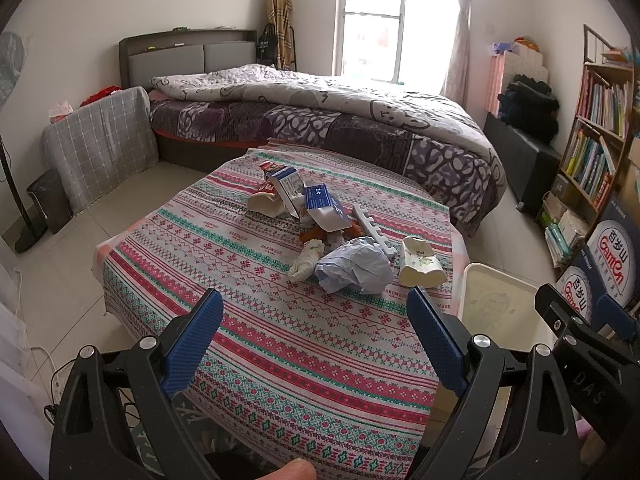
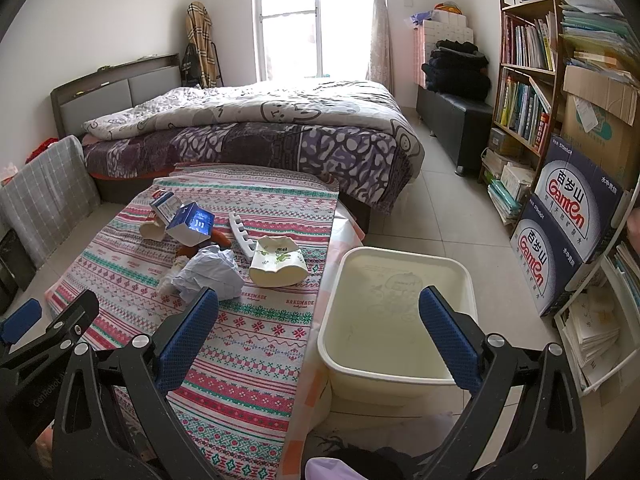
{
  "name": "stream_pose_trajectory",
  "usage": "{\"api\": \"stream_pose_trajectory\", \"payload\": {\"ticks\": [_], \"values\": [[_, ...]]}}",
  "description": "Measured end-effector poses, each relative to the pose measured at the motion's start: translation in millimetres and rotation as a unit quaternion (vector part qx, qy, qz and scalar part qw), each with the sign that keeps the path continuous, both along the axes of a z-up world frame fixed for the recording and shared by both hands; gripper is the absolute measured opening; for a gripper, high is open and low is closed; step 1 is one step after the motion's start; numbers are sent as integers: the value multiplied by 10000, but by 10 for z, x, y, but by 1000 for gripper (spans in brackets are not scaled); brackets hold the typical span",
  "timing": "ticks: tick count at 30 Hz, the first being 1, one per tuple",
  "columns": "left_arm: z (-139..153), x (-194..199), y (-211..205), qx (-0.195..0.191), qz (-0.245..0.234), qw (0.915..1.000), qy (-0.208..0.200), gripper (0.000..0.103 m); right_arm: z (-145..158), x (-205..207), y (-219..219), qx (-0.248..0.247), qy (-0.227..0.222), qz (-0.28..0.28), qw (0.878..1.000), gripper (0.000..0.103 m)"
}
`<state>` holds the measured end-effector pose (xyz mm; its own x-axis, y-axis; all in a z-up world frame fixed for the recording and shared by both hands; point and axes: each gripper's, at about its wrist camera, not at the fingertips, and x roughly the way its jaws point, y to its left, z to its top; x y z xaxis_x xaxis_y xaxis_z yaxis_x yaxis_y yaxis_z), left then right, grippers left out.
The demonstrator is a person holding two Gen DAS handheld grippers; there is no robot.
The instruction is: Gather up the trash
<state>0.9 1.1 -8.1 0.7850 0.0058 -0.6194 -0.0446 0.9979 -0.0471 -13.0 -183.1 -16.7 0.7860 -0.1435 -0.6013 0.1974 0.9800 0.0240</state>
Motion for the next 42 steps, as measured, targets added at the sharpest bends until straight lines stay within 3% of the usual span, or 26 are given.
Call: {"api": "stream_pose_trajectory", "payload": {"ticks": [42], "values": [[-92,10,27,21,15,10000,37,90,6,15,19,16,-2,3,10000,96]]}}
